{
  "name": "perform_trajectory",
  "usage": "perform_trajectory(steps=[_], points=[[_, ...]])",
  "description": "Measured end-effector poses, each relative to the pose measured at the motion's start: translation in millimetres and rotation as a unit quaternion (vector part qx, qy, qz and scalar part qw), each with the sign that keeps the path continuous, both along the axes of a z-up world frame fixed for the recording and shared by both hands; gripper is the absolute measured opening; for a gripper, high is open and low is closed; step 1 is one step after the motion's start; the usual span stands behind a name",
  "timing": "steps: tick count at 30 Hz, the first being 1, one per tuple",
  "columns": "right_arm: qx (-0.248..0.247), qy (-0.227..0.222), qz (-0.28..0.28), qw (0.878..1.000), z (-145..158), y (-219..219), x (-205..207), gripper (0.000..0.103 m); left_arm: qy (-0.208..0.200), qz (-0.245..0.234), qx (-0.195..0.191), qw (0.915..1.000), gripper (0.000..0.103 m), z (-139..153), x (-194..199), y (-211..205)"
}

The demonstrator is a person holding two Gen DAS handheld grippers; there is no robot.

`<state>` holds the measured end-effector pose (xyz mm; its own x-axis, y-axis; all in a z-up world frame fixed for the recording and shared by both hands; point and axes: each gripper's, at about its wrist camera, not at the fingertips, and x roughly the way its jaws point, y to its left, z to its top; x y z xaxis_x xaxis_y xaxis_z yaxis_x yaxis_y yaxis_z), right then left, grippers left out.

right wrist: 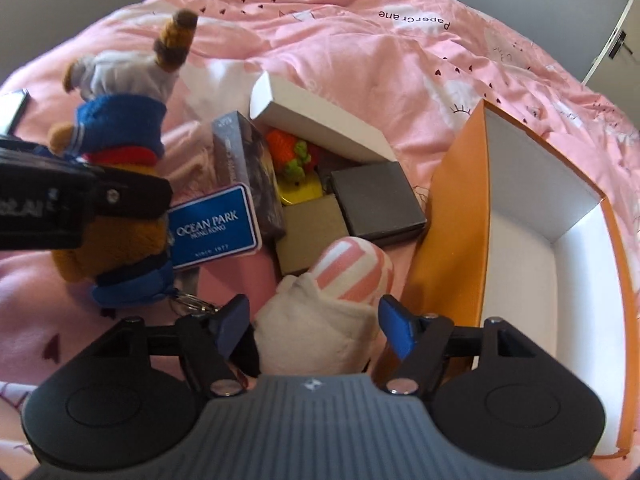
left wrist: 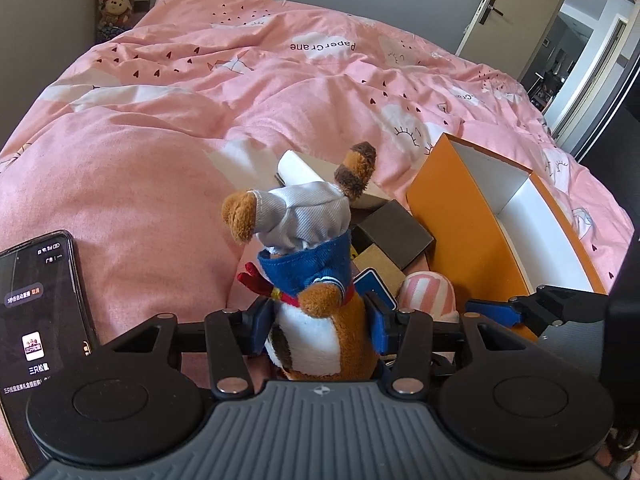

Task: Organize objects
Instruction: 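Grasp the sailor dog plush with the left tool while the right tool grasps the striped plush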

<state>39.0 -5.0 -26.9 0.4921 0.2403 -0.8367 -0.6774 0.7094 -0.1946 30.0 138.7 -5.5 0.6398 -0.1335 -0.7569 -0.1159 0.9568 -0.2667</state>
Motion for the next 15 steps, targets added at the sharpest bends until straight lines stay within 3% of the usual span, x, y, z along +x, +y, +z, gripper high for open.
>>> perform_trajectory(steps=[5,11,15], points=[[-0.049,-0.022,0.007,0.999,-17,16,-2,0.086,-0.013,-0.005,-0.021,0.9997,0.055,-4,-4,9],[-0.093,-0.054,0.018,0.994,-33,26,0,0.090,-0.019,-0.006,-0.026,0.9995,0.055,-8,-6,12],[-0.096,-0.055,0.030,0.993,-33,26,1,0.080,-0.022,-0.008,-0.028,0.9993,0.055,-8,-7,12]])
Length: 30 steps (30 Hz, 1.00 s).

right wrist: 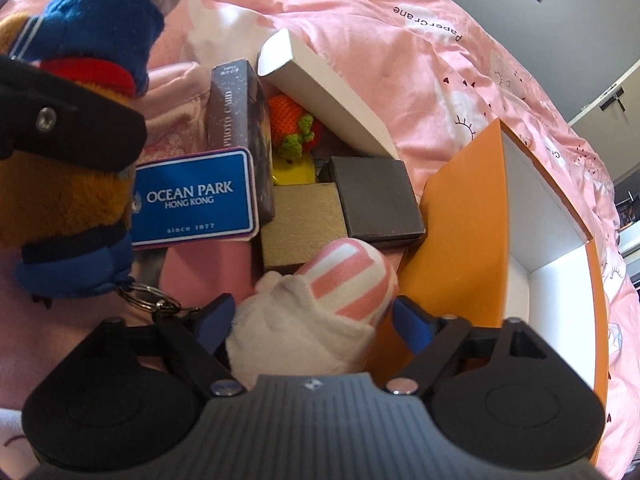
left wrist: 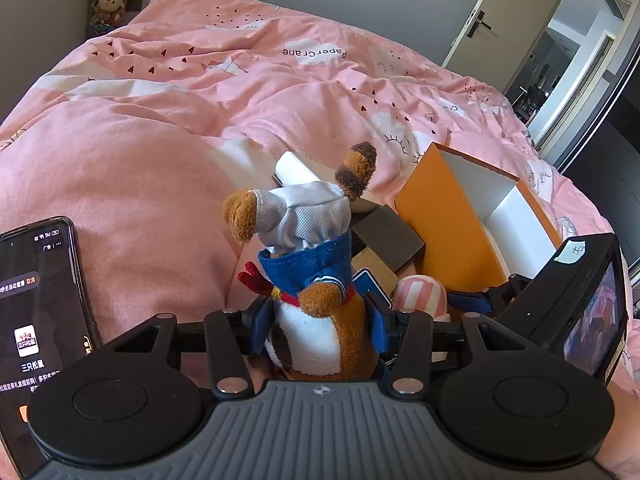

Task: Organize objects
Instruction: 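Grasp the sailor dog plush with the left tool while the right tool grasps the striped plush, then carry both plushes into the orange box and open both tools to release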

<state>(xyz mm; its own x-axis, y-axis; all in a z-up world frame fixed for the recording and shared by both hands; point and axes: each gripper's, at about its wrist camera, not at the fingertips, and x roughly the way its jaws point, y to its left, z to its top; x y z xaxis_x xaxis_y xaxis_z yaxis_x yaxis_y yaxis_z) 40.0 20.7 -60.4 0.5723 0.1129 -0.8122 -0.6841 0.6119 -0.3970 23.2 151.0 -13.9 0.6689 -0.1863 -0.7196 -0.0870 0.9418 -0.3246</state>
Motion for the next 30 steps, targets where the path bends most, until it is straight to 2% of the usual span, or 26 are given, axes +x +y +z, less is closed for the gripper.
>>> perform_trajectory(steps=[6,7,8,12,18,21,25,28,30], points=[[0.043,0.019,0.008,0.999,20,-15,3,0.065,-0.003,-0.007,0.007,1.0000,0.055,3,-1,-4],[0.051,0.021,0.011,0.998,24,-18,3,0.054,-0.004,-0.010,0.006,0.9999,0.055,5,-1,-5],[0.060,0.019,0.015,0.998,31,-21,2,0.049,-0.006,-0.013,0.004,0.9999,0.055,6,-1,-6],[0.097,0.031,0.025,0.994,53,-37,7,0.046,-0.014,-0.027,0.006,0.9995,0.055,17,-2,-13],[0.173,0.058,0.026,0.983,89,-68,19,0.046,-0.018,-0.051,0.013,0.9984,0.055,32,1,-26],[0.211,0.065,0.032,0.975,112,-85,25,0.046,-0.031,-0.070,0.032,0.9966,0.055,47,4,-37],[0.263,0.069,0.043,0.961,155,-114,34,0.045,-0.054,-0.107,0.038,0.9920,0.055,71,13,-54],[0.276,0.053,0.045,0.959,189,-139,40,0.046,-0.071,-0.145,0.037,0.9863,0.055,90,26,-76],[0.264,0.045,0.041,0.963,206,-156,46,0.045,-0.072,-0.176,0.025,0.9815,0.055,99,37,-94]])
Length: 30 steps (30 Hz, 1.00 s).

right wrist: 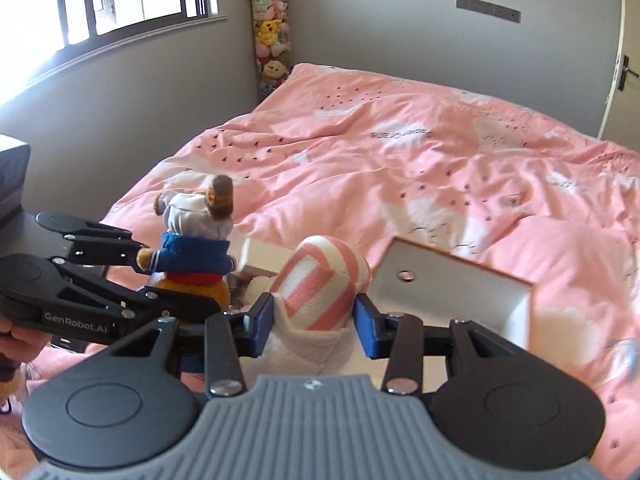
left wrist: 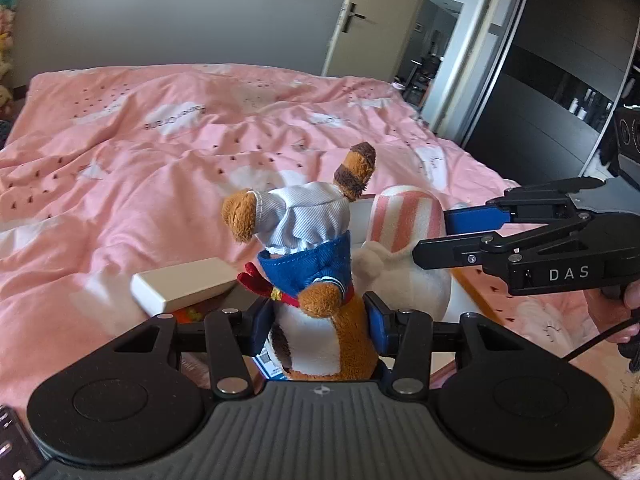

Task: Organize objects
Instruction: 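Carry both plushes into the orange box and open both tools to release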

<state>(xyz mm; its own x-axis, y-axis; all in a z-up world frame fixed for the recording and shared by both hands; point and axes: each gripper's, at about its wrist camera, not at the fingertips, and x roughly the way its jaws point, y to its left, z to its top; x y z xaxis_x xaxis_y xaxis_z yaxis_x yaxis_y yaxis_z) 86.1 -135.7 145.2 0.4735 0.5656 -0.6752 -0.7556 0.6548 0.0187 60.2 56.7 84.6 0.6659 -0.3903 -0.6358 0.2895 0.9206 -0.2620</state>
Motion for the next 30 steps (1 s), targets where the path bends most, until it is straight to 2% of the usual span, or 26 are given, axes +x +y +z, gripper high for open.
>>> perform_trajectory(steps=[2,5,8,12,18,24,27,30], points=[[-0.020,0.006,-0.006,1.000,8,-15,10,0.046,0.013,-0.035,-0.012,0.9992,0.055,2,14,-19],[-0.053,0.036,-0.016,0.998,4,-36,32,0.046,0.056,-0.081,-0.020,0.9949,0.055,-8,41,-48],[-0.080,0.079,-0.014,0.994,-16,-51,54,0.046,0.113,-0.116,-0.011,0.9867,0.055,-34,68,-77],[-0.106,0.144,0.005,0.984,-56,-60,79,0.045,0.182,-0.139,0.015,0.9734,0.055,-72,93,-99],[-0.129,0.225,0.042,0.965,-104,-59,110,0.045,0.240,-0.148,0.044,0.9584,0.054,-101,109,-111],[-0.160,0.276,0.061,0.946,-145,-48,129,0.045,0.298,-0.140,0.055,0.9427,0.054,-115,122,-114],[-0.155,0.288,0.065,0.943,-153,-47,136,0.046,0.324,-0.126,0.071,0.9348,0.054,-121,126,-117],[-0.151,0.292,0.067,0.942,-154,-46,141,0.047,0.316,-0.123,0.110,0.9341,0.055,-121,127,-123]])
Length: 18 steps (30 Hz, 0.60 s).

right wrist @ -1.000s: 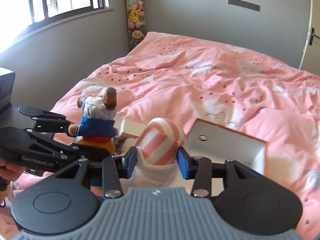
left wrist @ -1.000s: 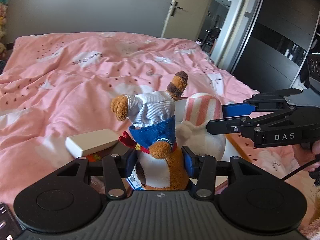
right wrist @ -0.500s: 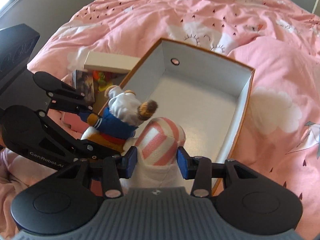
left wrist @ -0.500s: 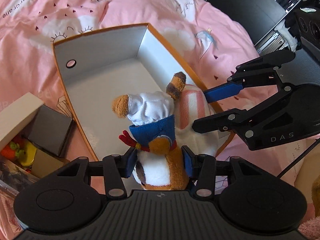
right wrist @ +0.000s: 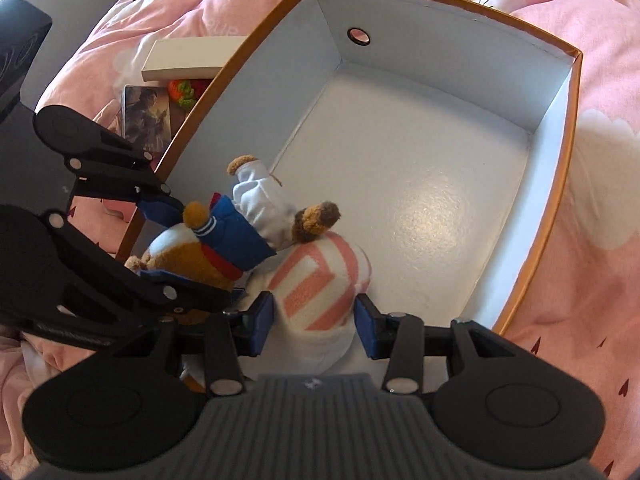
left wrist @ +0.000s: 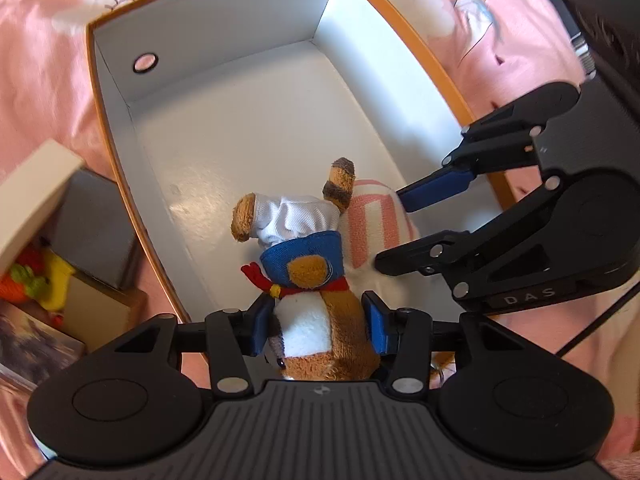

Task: Organize objects
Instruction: 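Carry both plushes into the orange box and open both tools to release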

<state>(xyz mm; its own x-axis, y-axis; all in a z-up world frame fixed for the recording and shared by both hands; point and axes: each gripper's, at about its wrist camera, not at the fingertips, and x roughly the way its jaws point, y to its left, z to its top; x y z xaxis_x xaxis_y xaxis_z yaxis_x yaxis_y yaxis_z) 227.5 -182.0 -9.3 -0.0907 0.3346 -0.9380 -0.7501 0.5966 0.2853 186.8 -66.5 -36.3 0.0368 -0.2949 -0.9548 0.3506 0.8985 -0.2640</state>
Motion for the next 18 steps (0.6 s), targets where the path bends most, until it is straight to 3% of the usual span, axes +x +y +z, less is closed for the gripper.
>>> perform_trajectory(steps=[8,10,15,18], points=[[0.013,-0.004,0.003,1.000,-13,1,2,0.050,-0.029,-0.042,0.063,0.9967,0.057,-4,-11,-4],[0.016,-0.006,0.003,1.000,-13,1,0,0.050,-0.039,-0.050,0.069,0.9956,0.064,-3,-15,-1],[0.029,-0.006,-0.007,1.000,-7,-5,-3,0.056,-0.043,-0.061,0.046,0.9962,0.072,5,-23,14],[0.031,-0.009,-0.006,0.999,-1,-8,-6,0.057,-0.037,-0.065,0.034,0.9966,0.065,7,-26,26]])
